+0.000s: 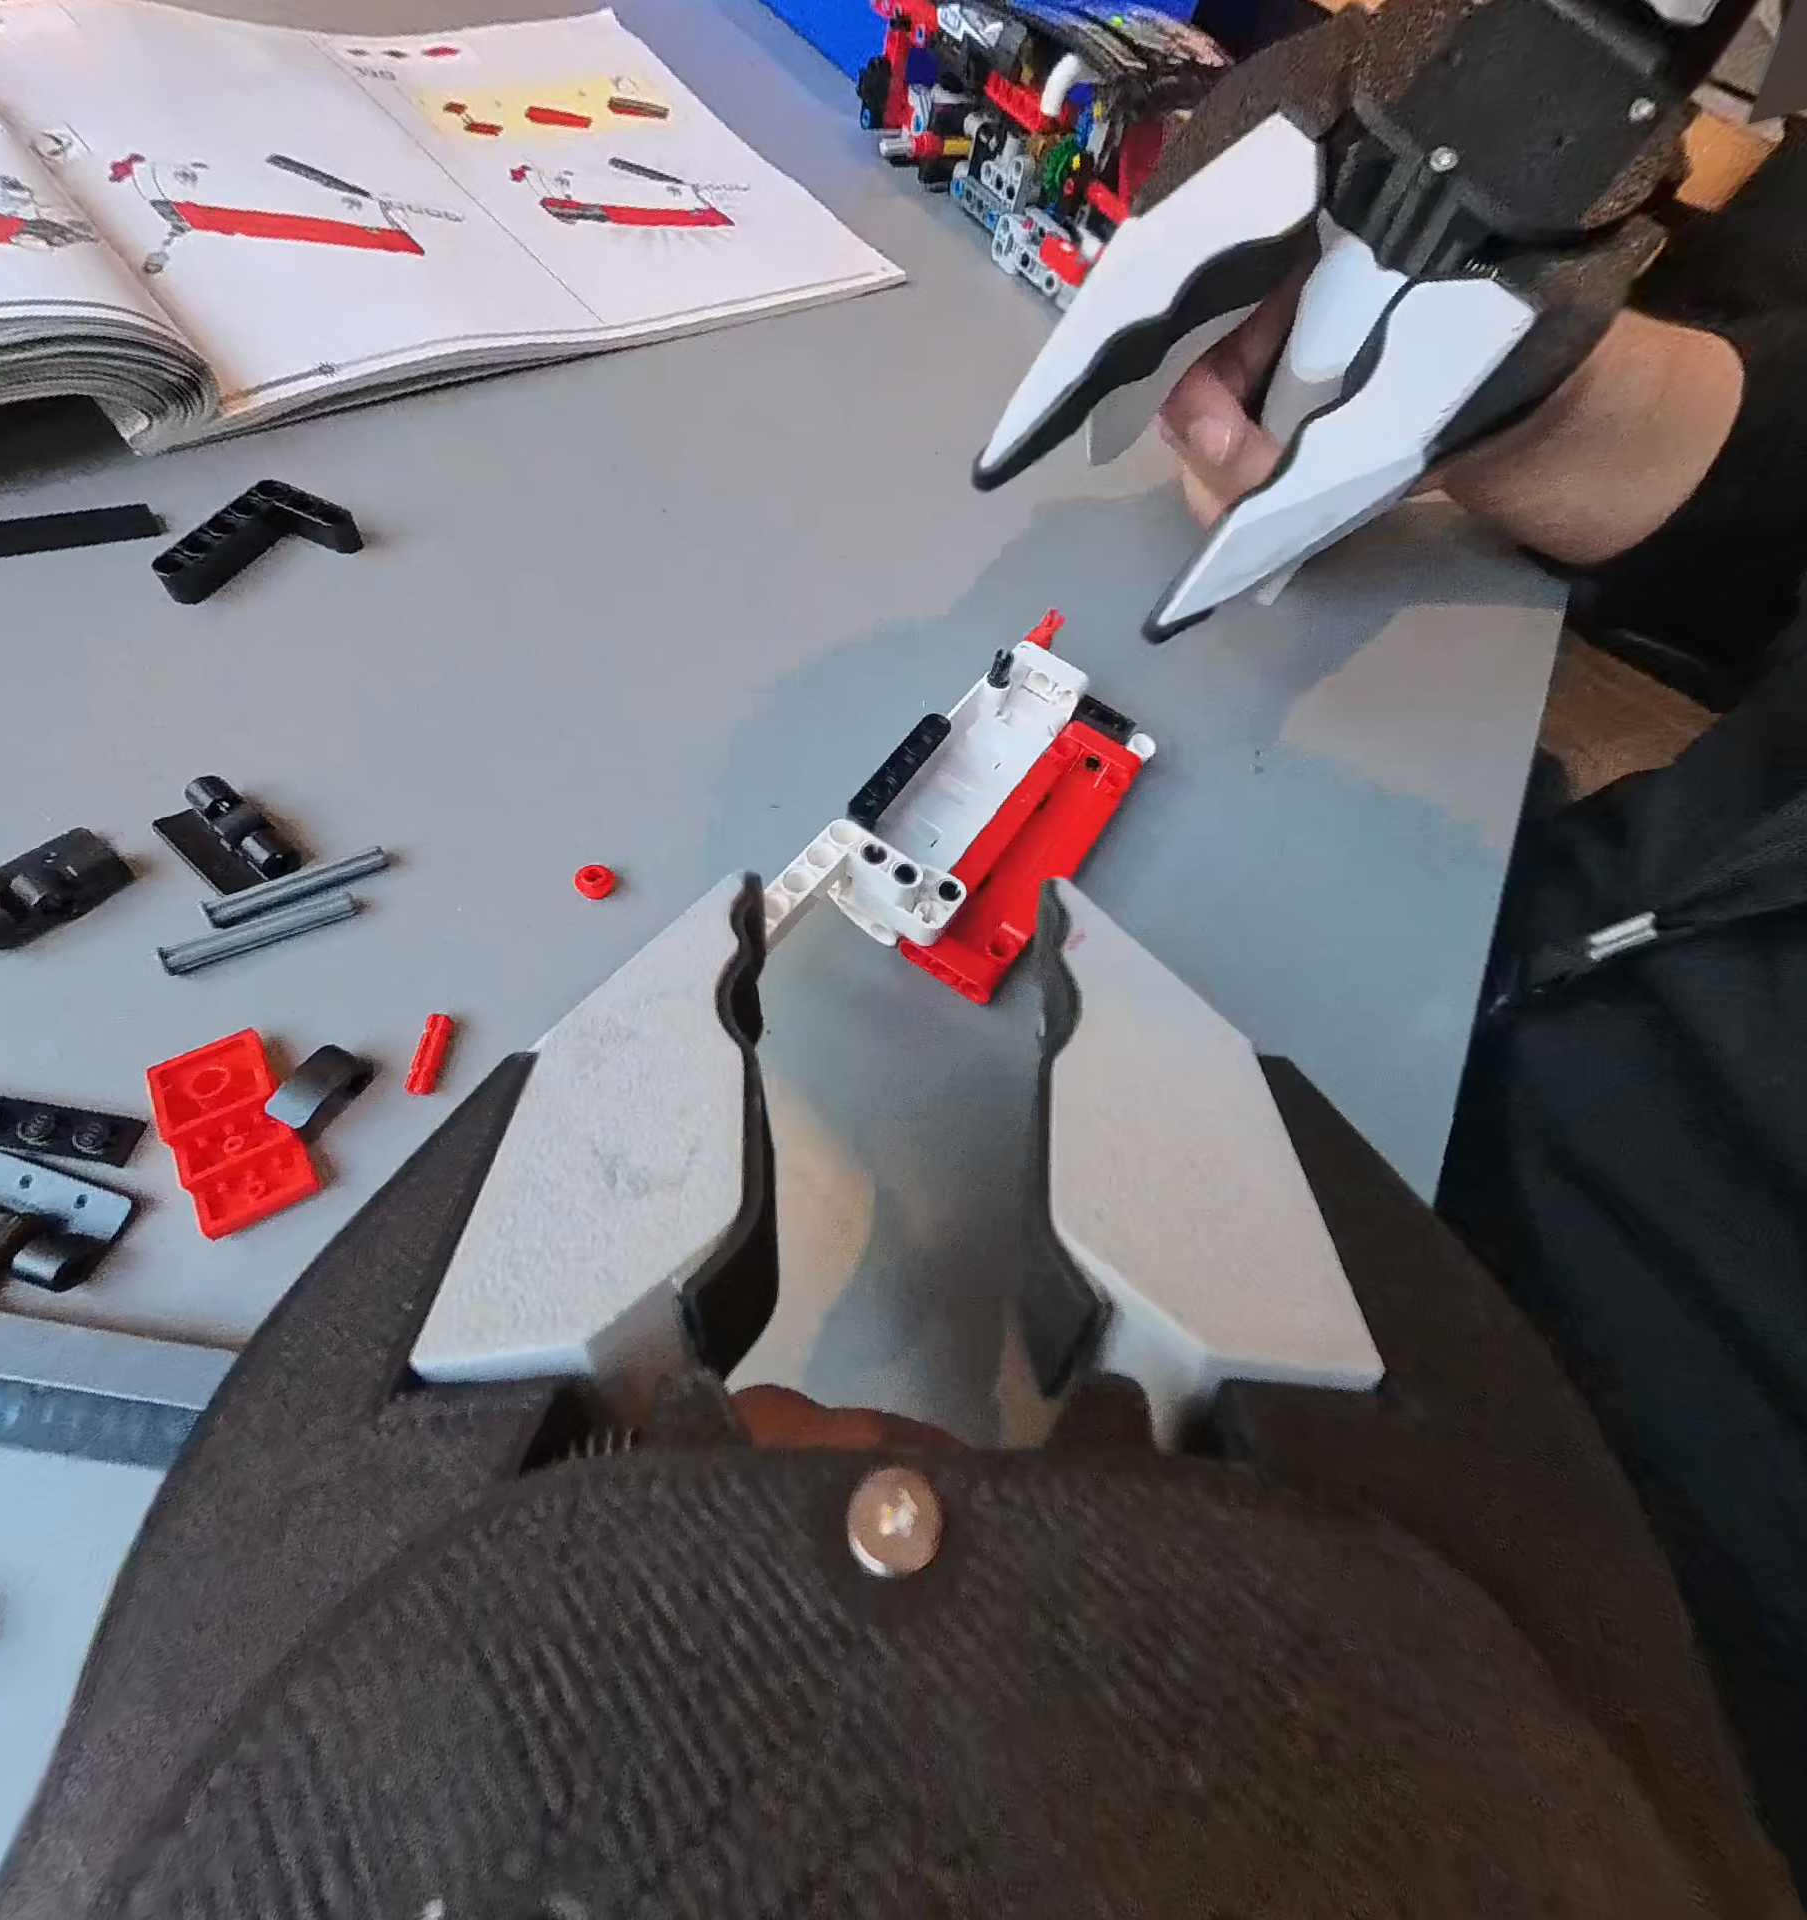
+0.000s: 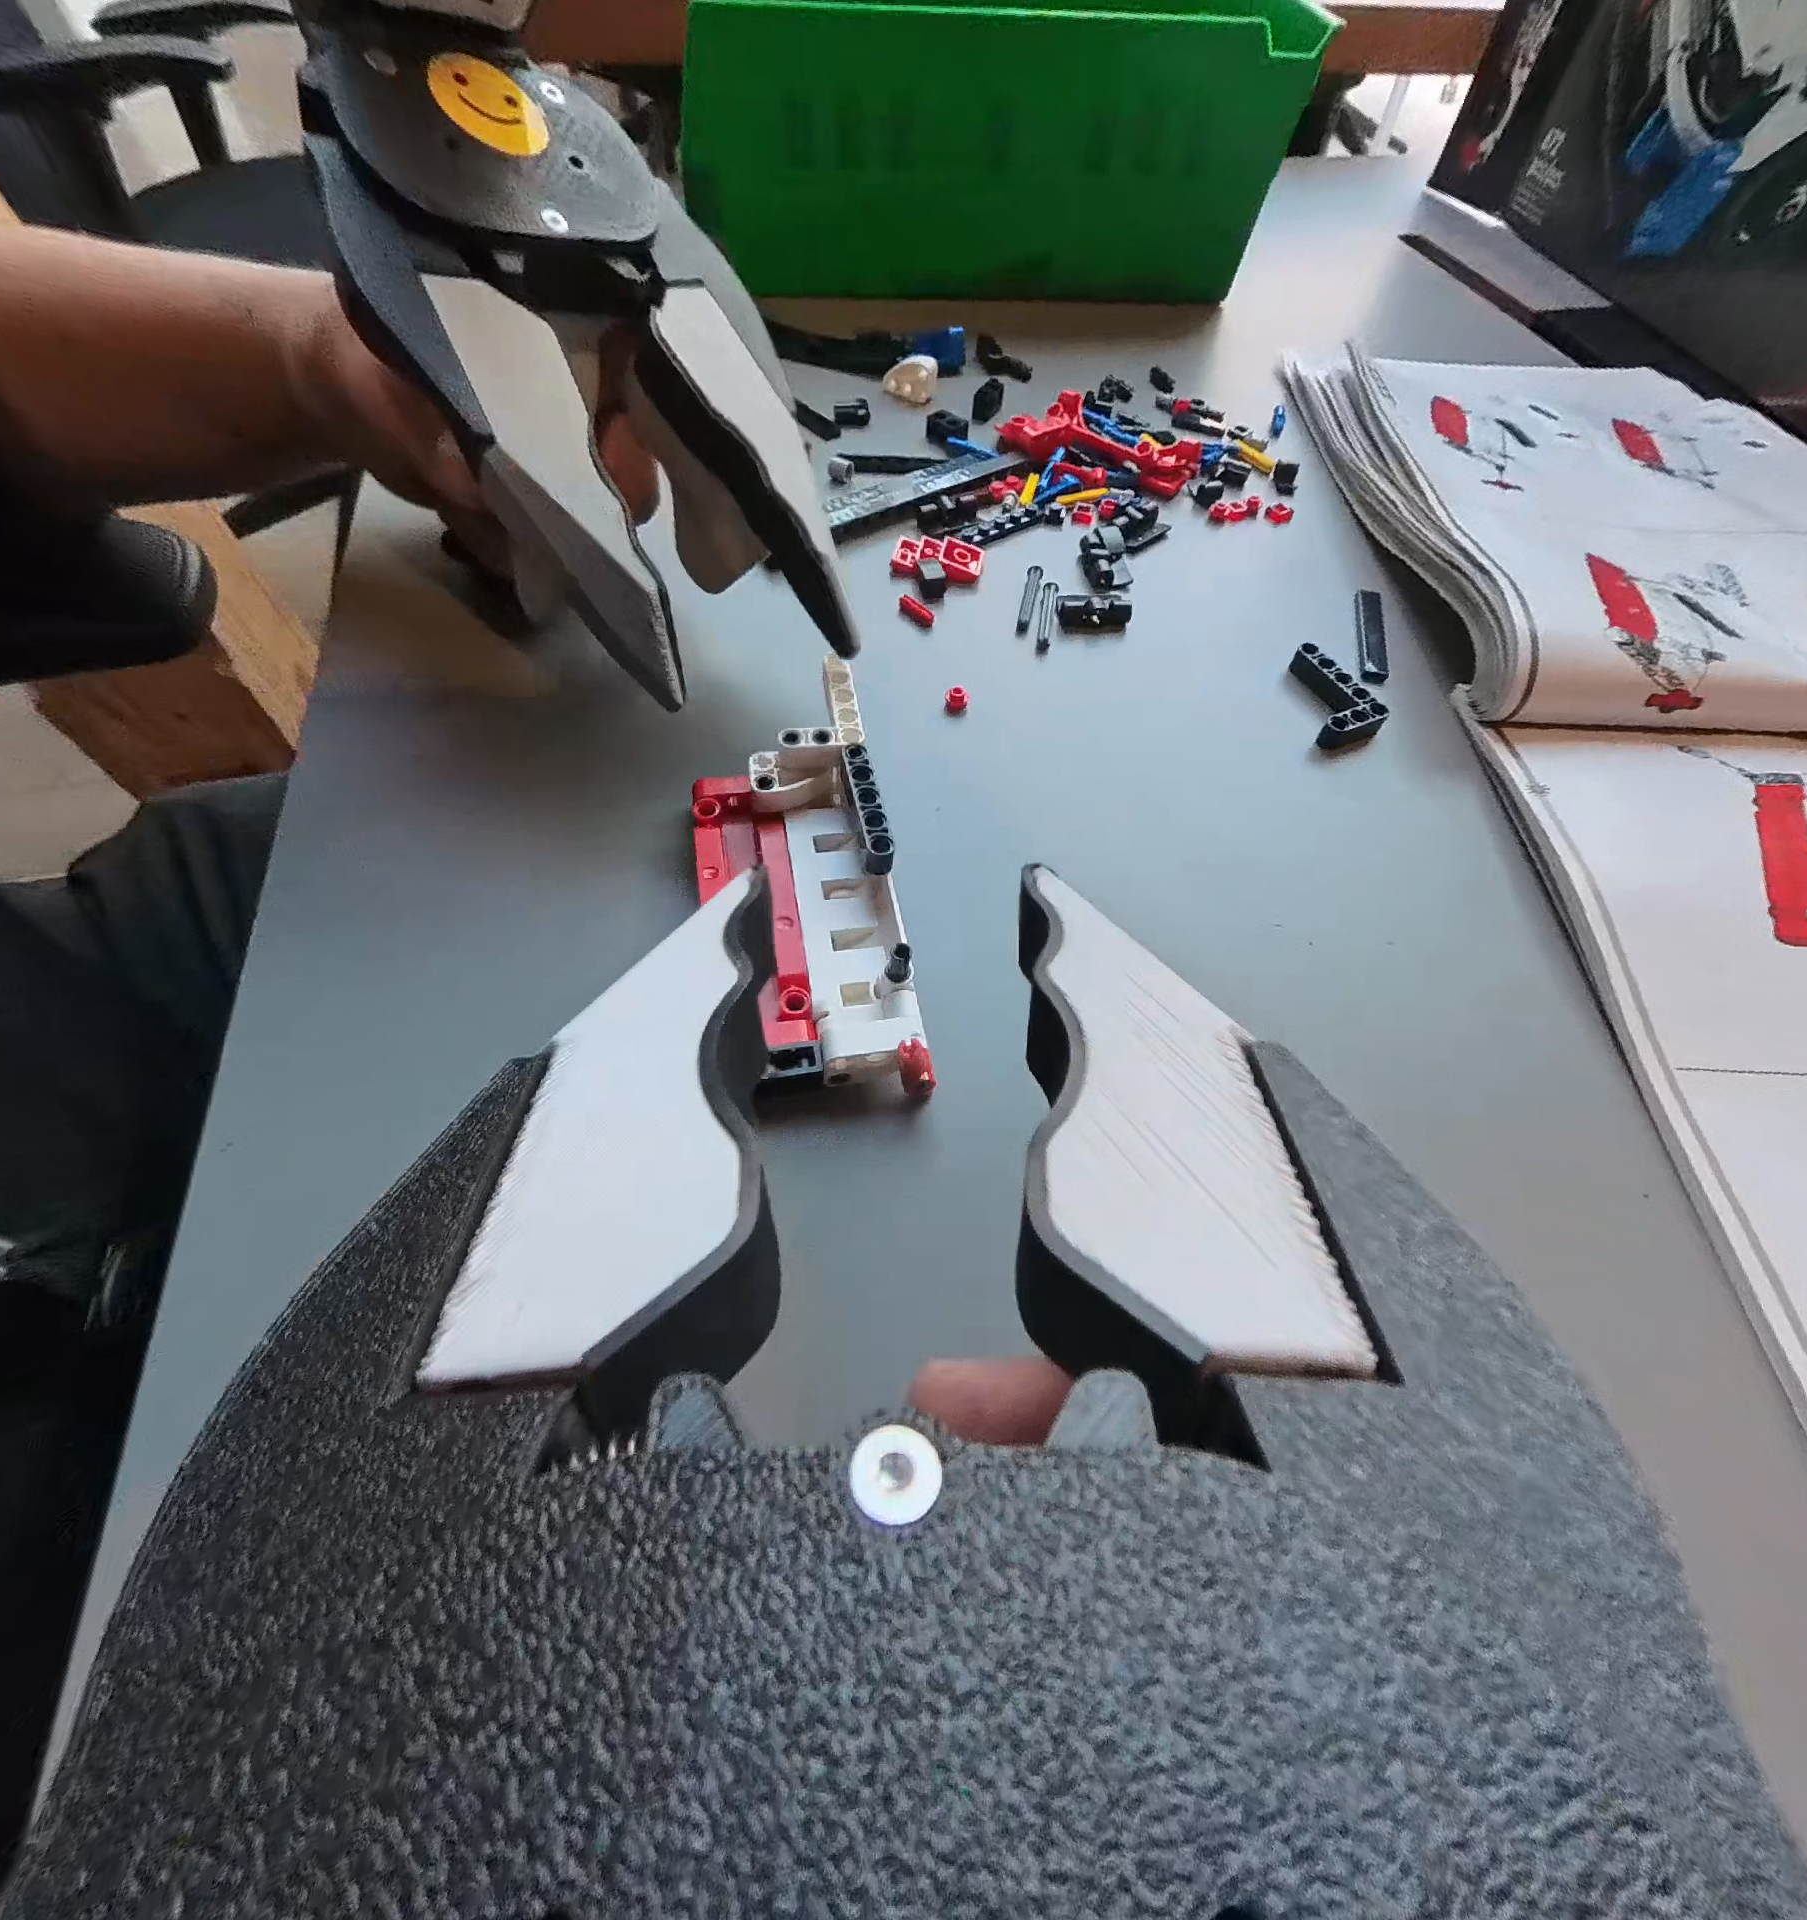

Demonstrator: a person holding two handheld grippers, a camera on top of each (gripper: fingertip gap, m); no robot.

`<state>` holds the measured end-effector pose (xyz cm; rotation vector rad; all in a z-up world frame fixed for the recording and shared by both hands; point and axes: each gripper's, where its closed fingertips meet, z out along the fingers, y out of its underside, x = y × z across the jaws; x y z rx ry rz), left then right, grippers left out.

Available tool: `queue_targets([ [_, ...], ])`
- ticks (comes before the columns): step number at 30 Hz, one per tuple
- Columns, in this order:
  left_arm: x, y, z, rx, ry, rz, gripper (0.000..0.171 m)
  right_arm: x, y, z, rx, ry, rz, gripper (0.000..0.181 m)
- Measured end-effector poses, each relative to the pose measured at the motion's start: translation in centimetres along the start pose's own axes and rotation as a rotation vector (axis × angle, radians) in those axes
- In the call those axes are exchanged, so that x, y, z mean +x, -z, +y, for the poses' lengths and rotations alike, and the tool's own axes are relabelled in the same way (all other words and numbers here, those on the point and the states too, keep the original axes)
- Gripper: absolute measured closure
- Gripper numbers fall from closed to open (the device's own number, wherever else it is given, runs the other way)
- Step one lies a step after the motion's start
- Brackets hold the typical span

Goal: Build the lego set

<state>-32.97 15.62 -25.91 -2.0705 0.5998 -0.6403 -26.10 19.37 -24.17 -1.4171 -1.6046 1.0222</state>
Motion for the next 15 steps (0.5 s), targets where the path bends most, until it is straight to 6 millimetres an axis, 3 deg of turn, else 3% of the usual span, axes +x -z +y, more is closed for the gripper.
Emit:
queue_targets([
  [15,-1.1,0.5,-0.8,0.059,-0.031,-0.121,0.129,-0.6,0.0,-0.1,0.01,-0.004,-0.062,0.137],
])
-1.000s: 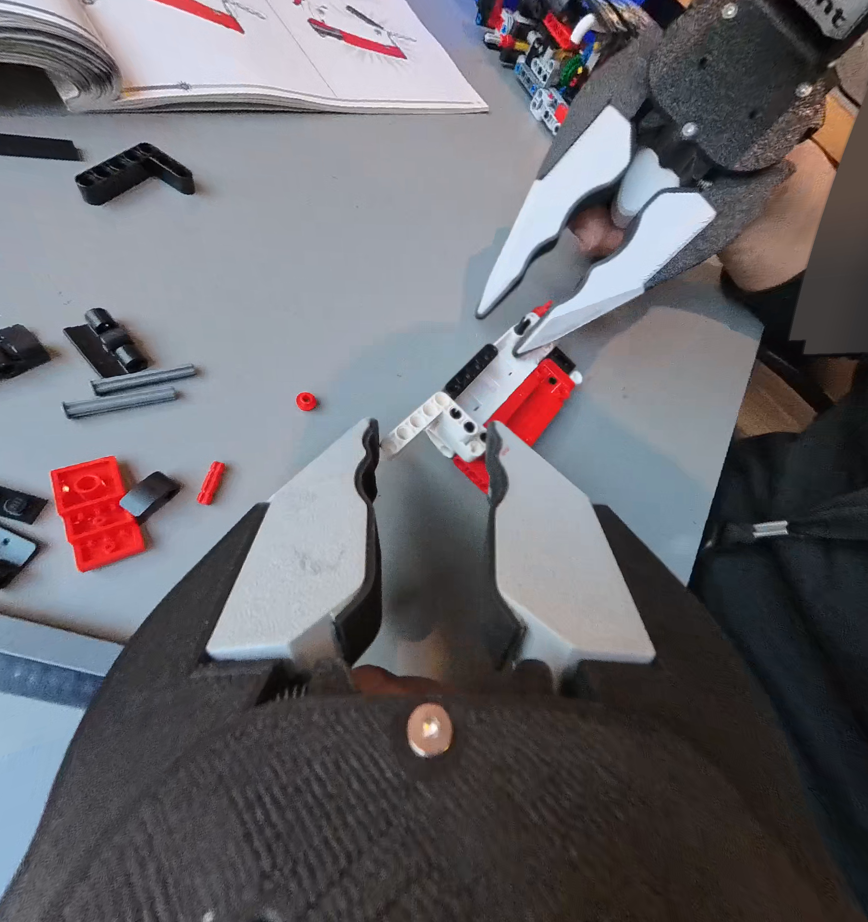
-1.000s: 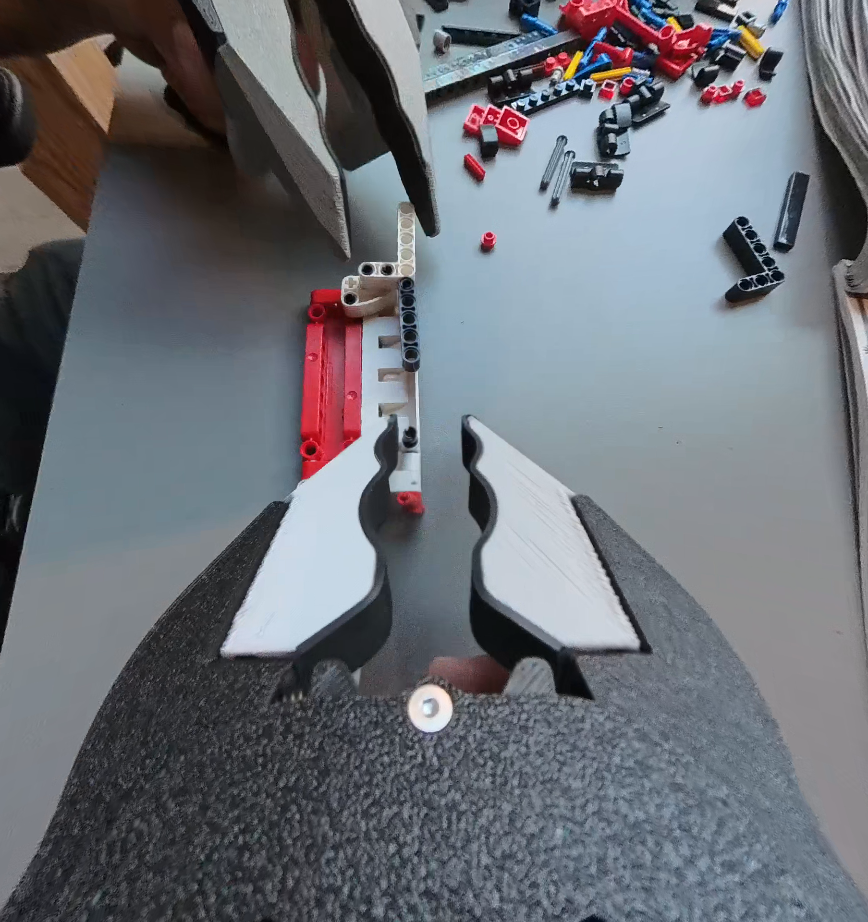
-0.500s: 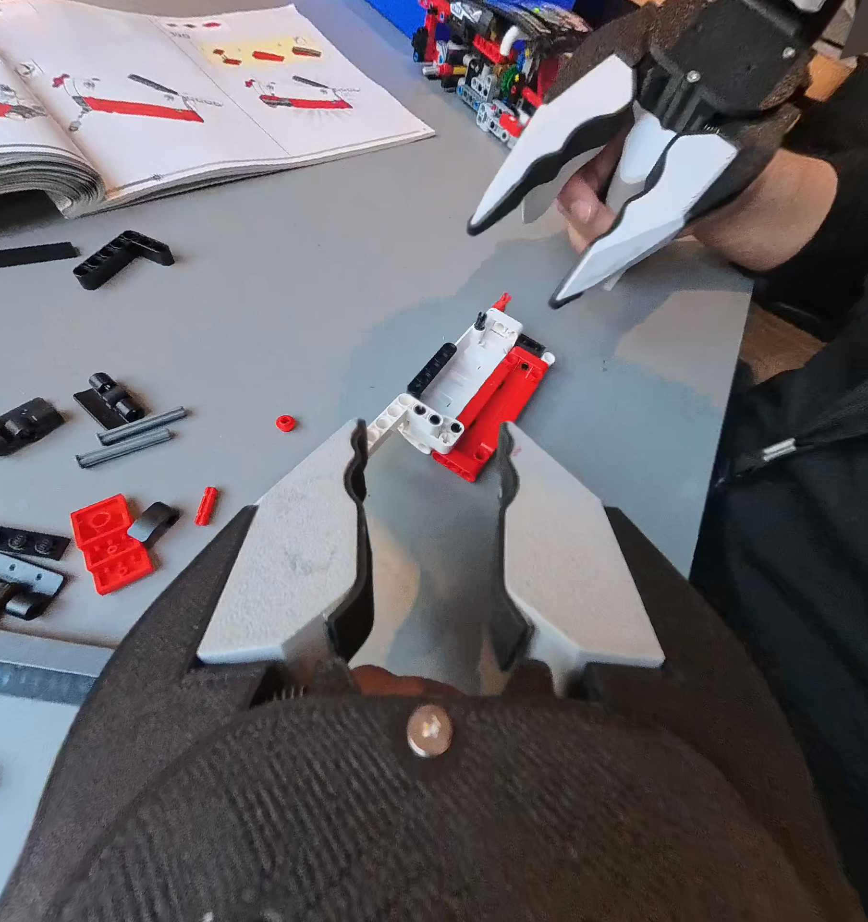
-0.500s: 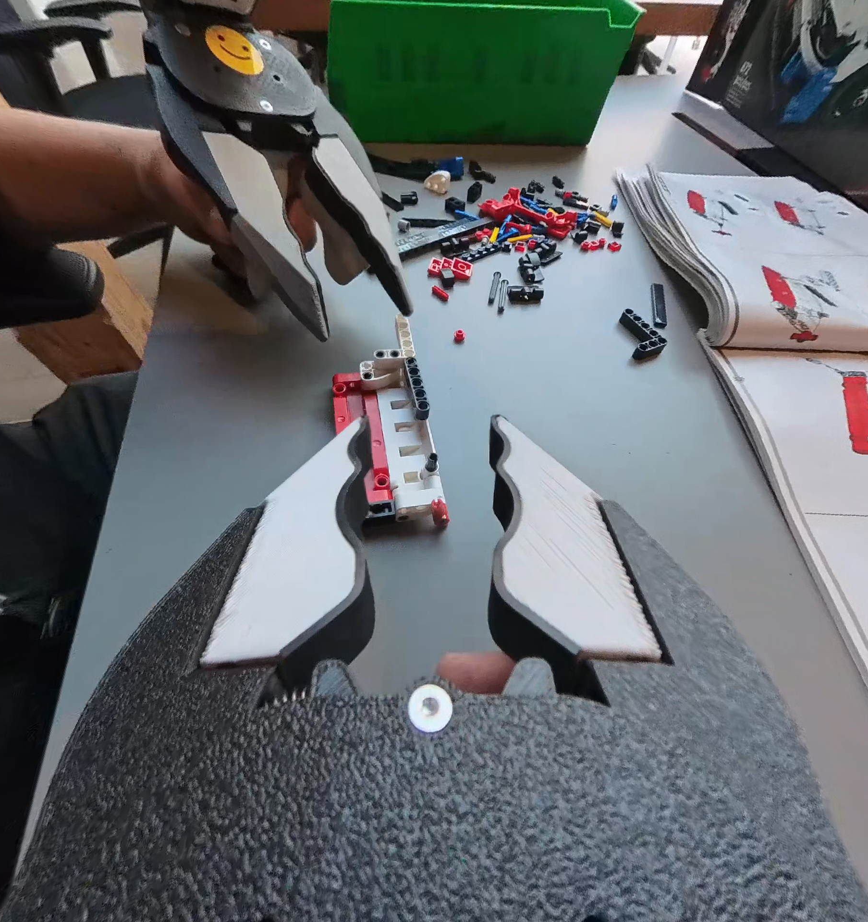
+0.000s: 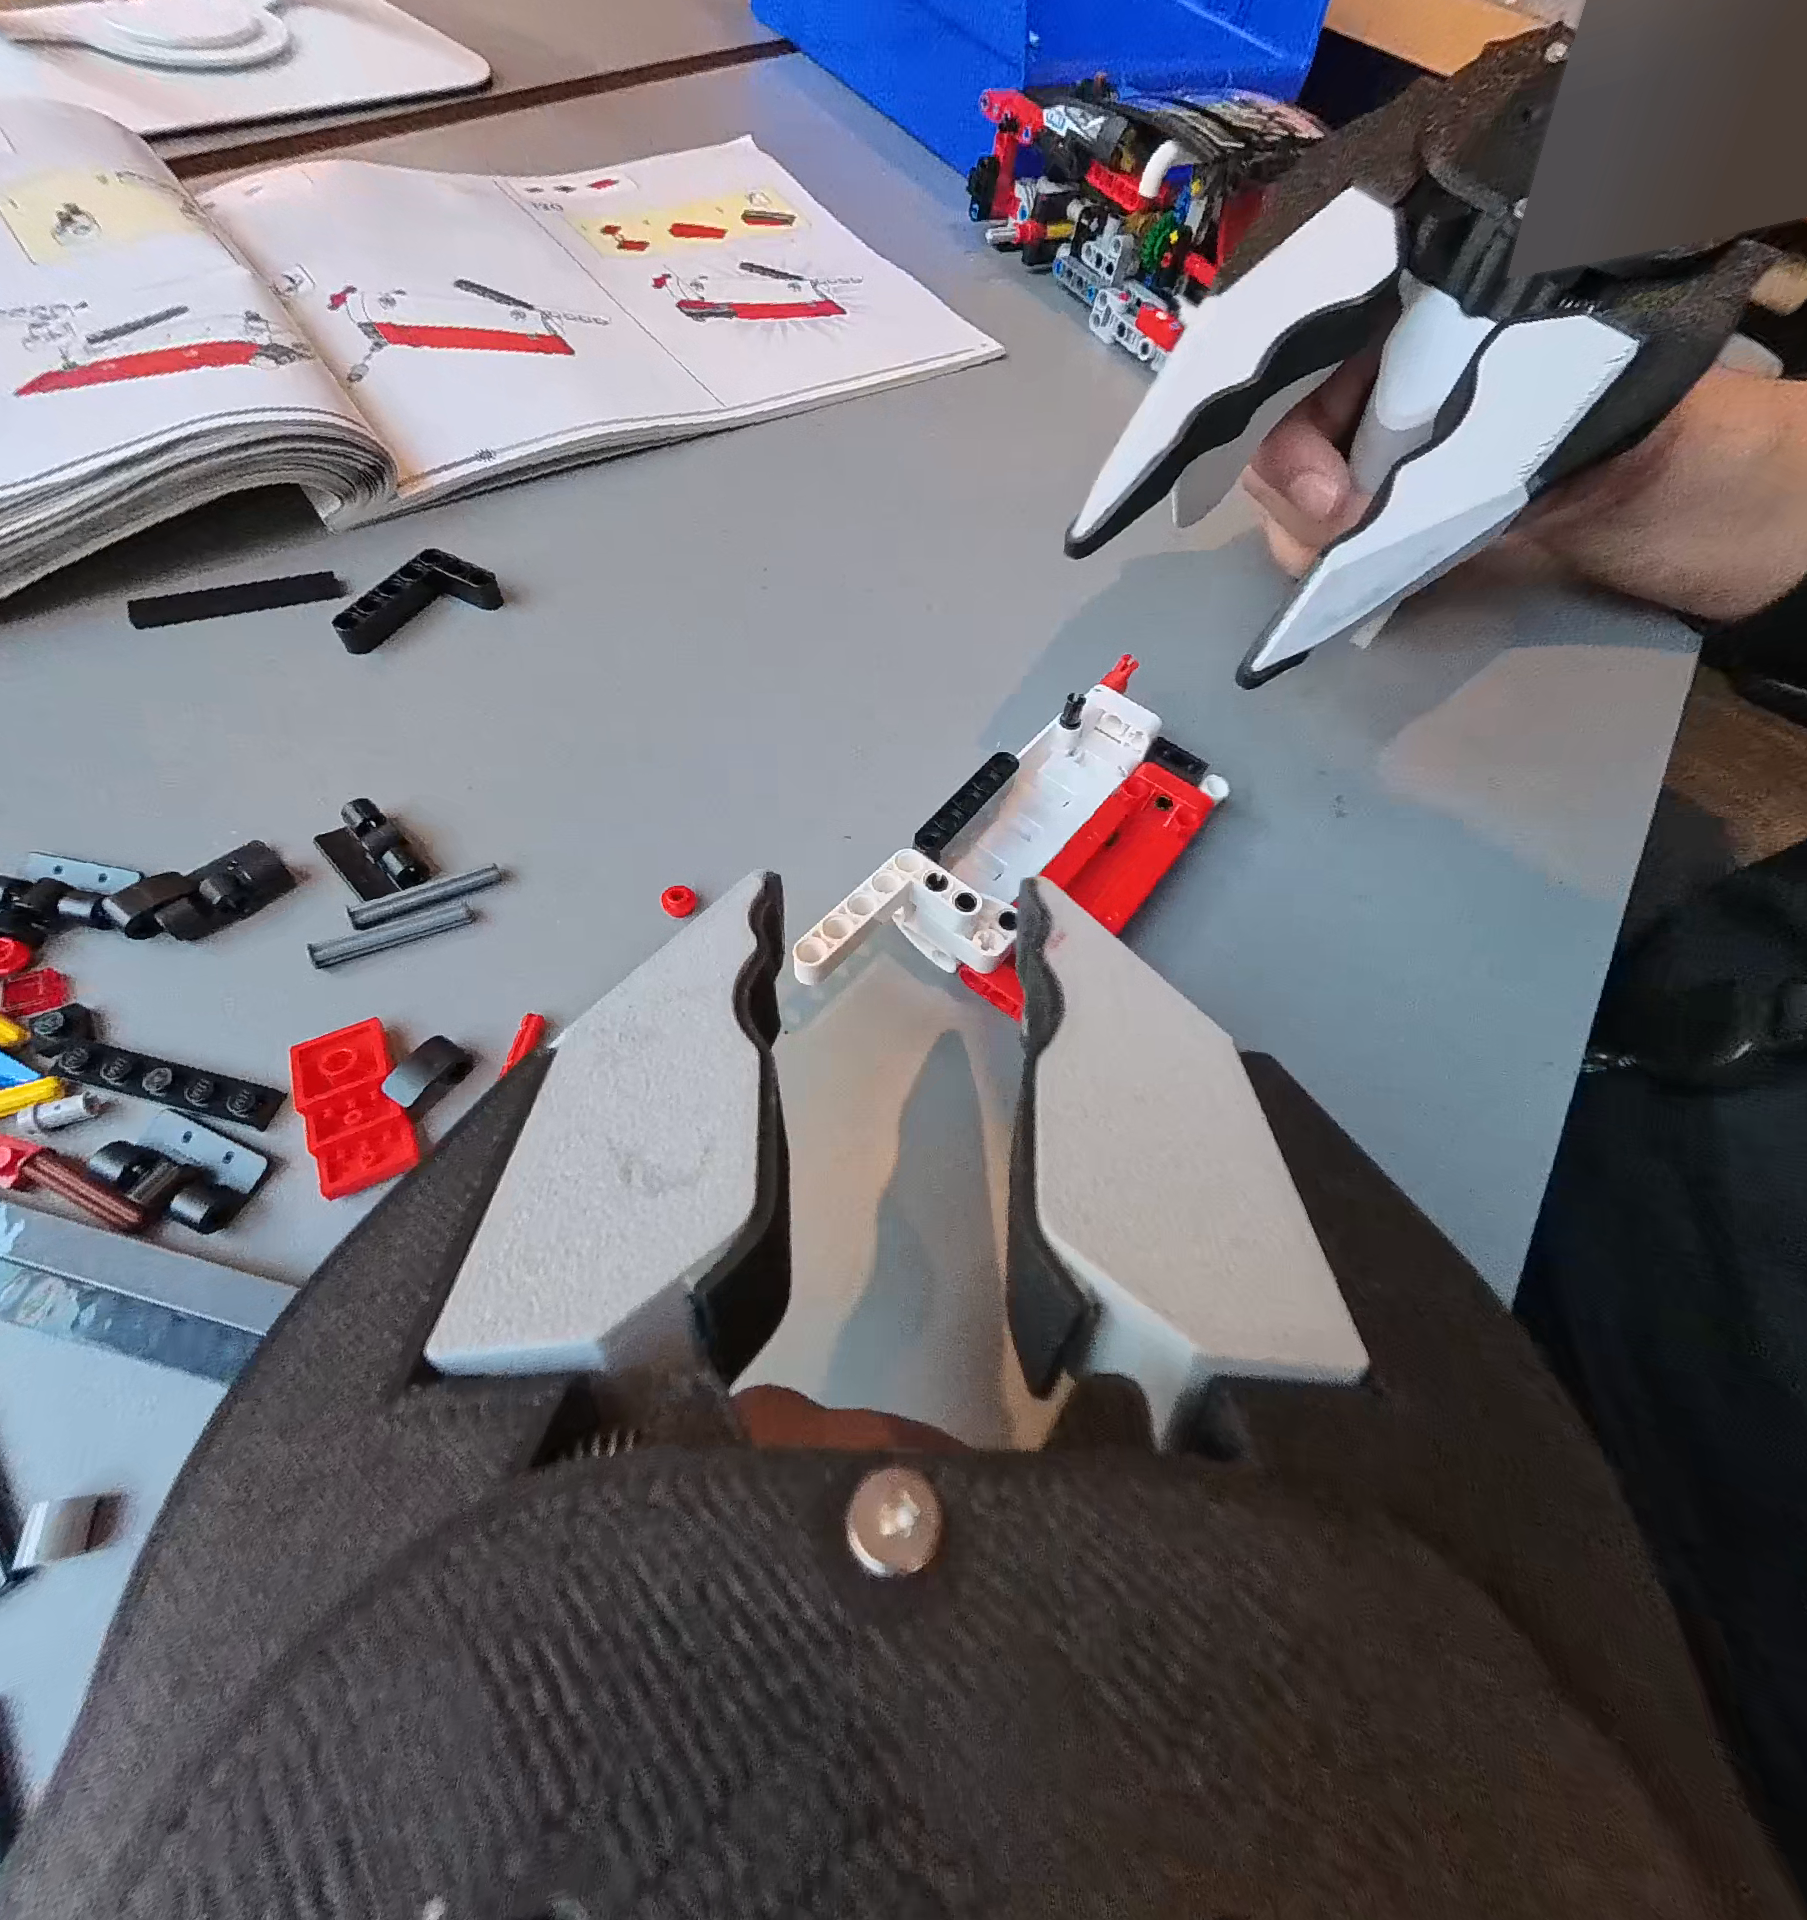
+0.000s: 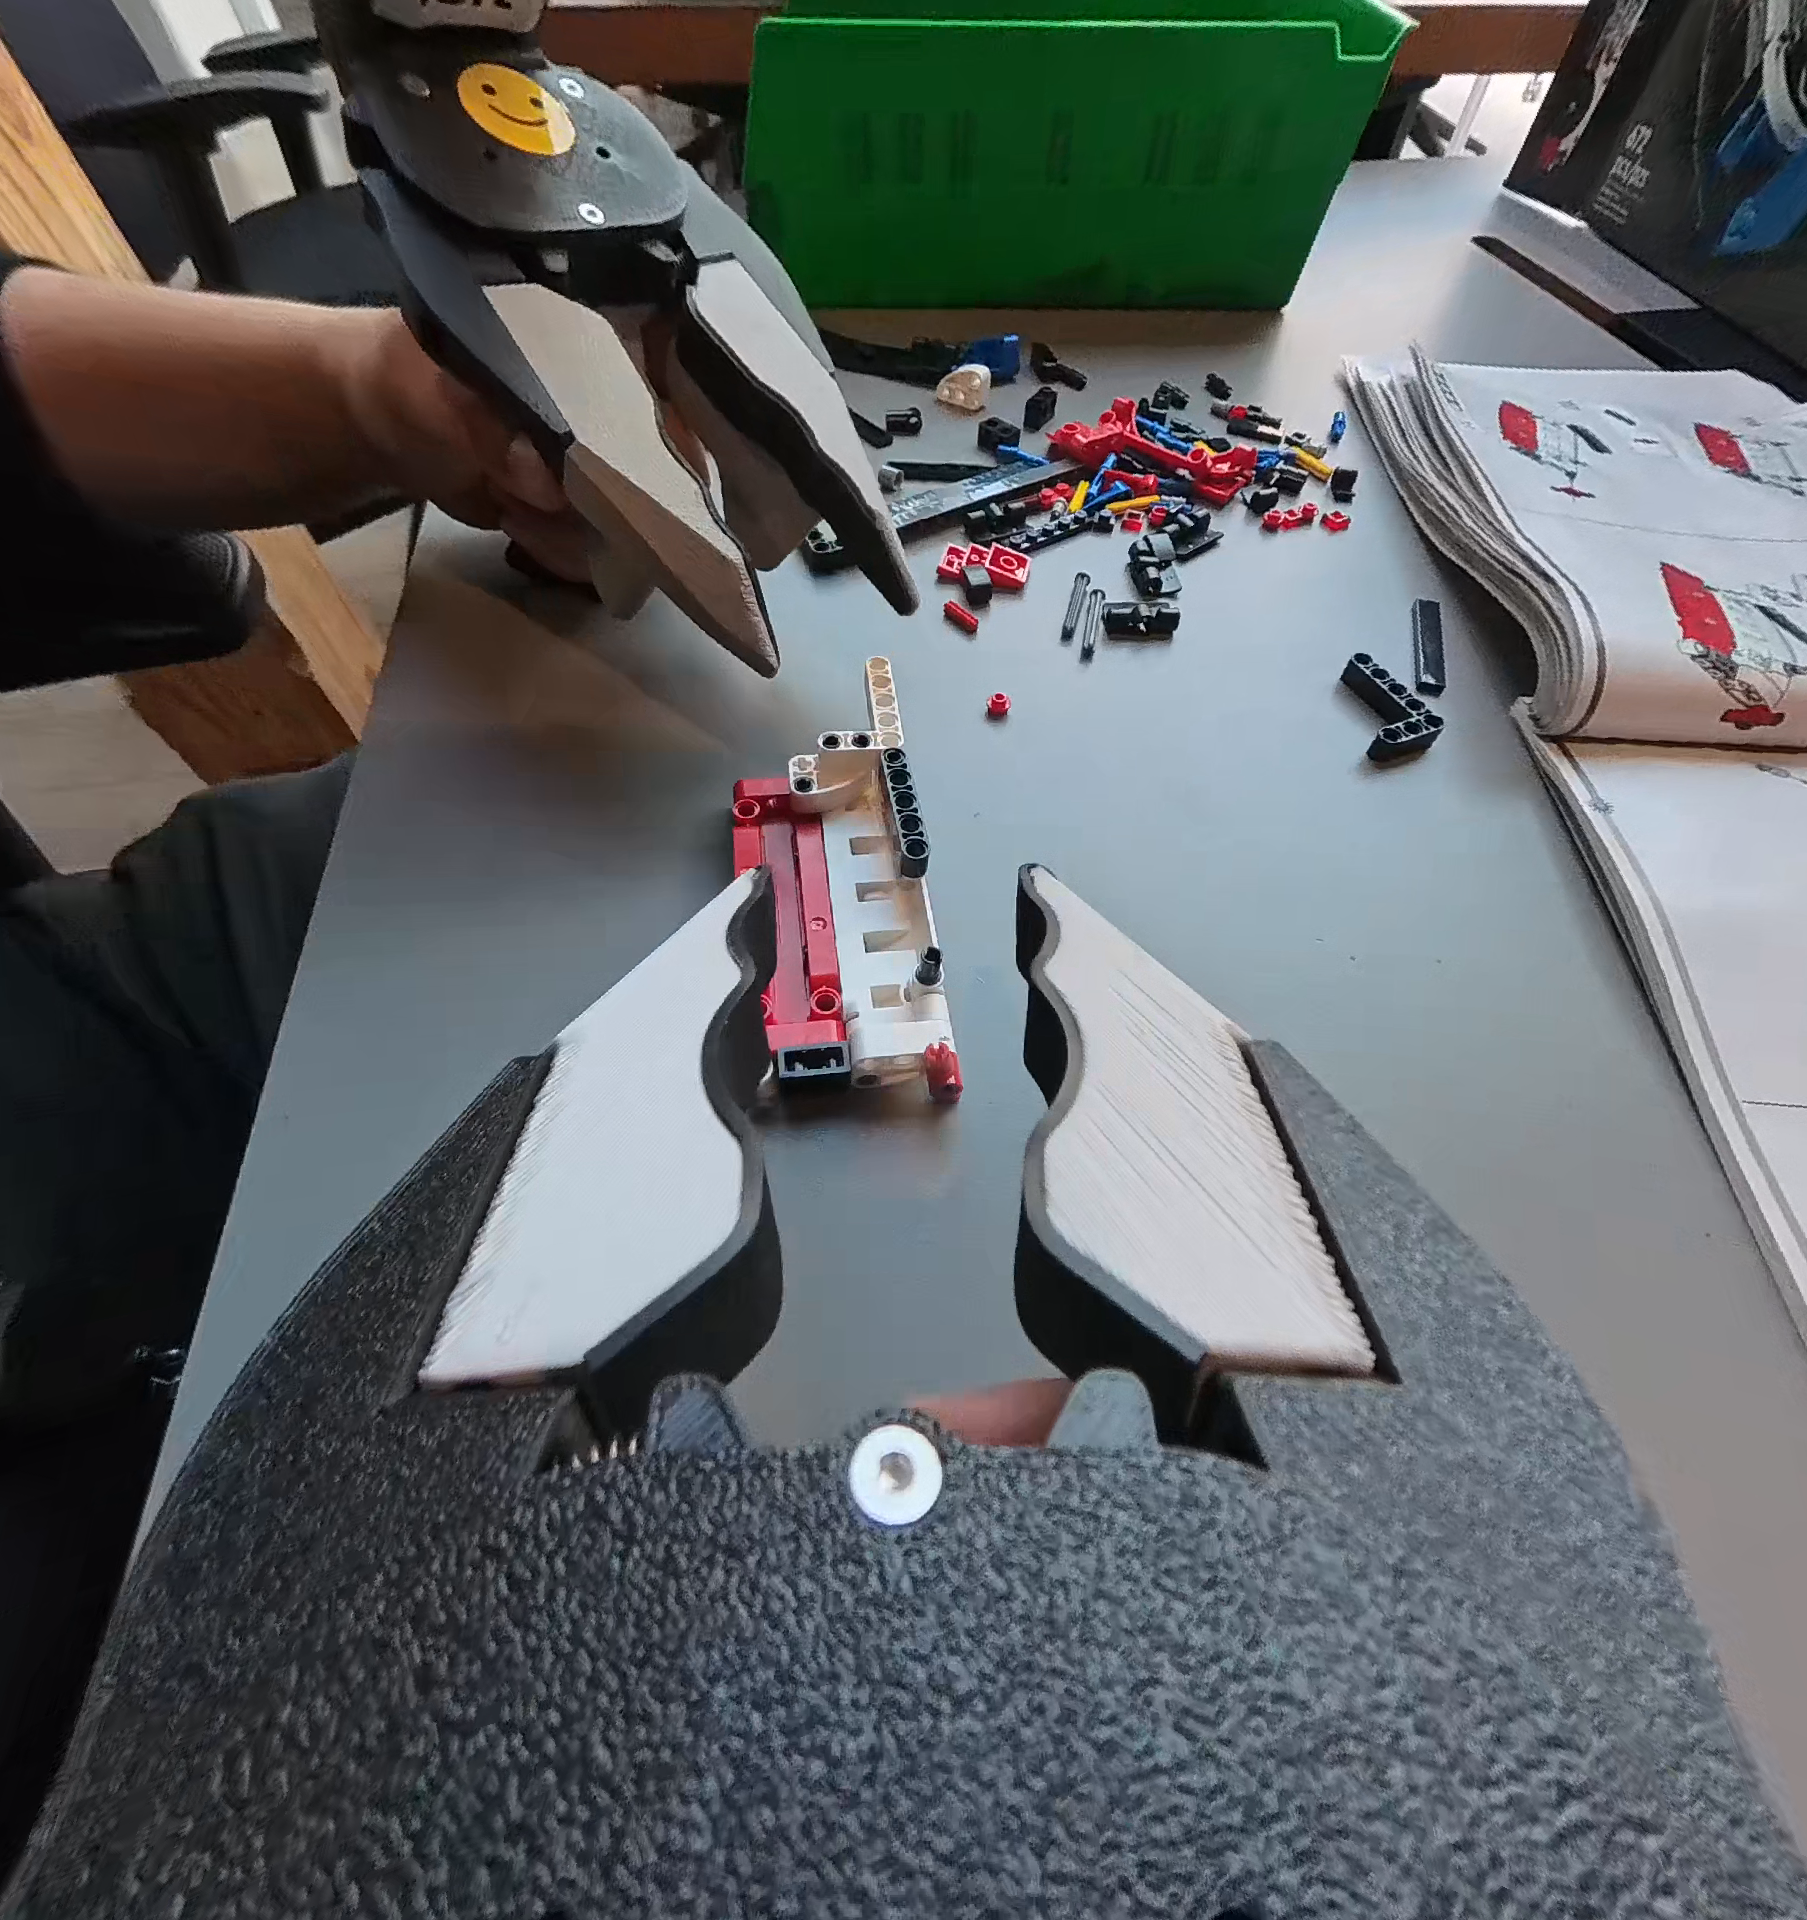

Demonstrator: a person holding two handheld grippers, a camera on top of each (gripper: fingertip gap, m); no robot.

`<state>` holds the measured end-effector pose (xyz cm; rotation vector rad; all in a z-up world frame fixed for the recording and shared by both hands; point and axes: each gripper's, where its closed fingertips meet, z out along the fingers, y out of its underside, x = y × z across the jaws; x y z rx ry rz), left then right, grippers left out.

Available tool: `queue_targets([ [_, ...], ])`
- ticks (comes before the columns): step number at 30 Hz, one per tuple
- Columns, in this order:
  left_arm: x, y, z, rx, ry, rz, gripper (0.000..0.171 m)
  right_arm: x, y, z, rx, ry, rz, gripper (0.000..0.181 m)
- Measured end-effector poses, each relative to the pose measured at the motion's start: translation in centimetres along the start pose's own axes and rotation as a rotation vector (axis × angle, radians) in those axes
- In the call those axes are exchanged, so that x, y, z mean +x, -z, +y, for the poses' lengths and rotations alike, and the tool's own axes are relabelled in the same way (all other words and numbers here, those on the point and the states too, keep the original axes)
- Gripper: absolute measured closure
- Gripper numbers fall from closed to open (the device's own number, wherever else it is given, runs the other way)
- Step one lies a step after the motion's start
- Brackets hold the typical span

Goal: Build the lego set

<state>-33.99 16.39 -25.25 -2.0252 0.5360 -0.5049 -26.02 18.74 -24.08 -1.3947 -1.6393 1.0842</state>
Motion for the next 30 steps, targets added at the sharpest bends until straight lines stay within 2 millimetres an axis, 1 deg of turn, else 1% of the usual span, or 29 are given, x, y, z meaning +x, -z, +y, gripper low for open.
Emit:
queue_targets([
  [5,0.1,0.2,-0.2,0.018,-0.039,-0.025,0.13,0.3,-0.1,-0.1,0.007,-0.025,-0.009,0.138],
  [14,1.0,0.4,-0.3,0.031,-0.098,0.001,0.131,1.4,-0.2,-1.2,0.068,-0.033,0.025,0.151],
  [16,1.3,0.3,-0.2,0.023,-0.109,0.008,0.13,2.2,0.1,-1.8,0.11,-0.035,0.078,0.158],
  [18,1.5,0.1,0.1,0.003,-0.117,0.021,0.129,3.9,0.7,-2.0,0.142,-0.085,0.169,0.173],
  [19,1.6,-0.2,0.3,-0.019,-0.119,0.031,0.128,4.7,0.9,-1.9,0.144,-0.123,0.201,0.174],
  [20,1.9,-0.5,0.8,-0.053,-0.124,0.047,0.127,4.9,0.8,-1.7,0.129,-0.153,0.189,0.173],
  [21,2.1,-0.8,1.3,-0.095,-0.133,0.064,0.125,4.4,0.5,-1.1,0.091,-0.173,0.138,0.171],
  [23,2.5,-1.5,2.4,-0.174,-0.165,0.075,0.119,2.9,-0.3,0.3,-0.014,-0.202,0.015,0.158],
  [24,2.4,-1.8,2.8,-0.21,-0.177,0.062,0.114,2.2,-0.6,0.8,-0.056,-0.201,-0.025,0.154],
  [26,2.4,-2.1,3.4,-0.252,-0.199,0.044,0.112,1.5,-0.9,1.3,-0.096,-0.159,-0.039,0.146],
  [28,2.5,-2.1,3.3,-0.245,-0.221,0.037,0.116,0.5,-1.3,1.9,-0.142,-0.096,-0.059,0.143],
  [30,2.6,-2.0,3.0,-0.223,-0.232,0.035,0.126,0.2,-1.7,2.7,-0.202,-0.052,-0.049,0.145],
])
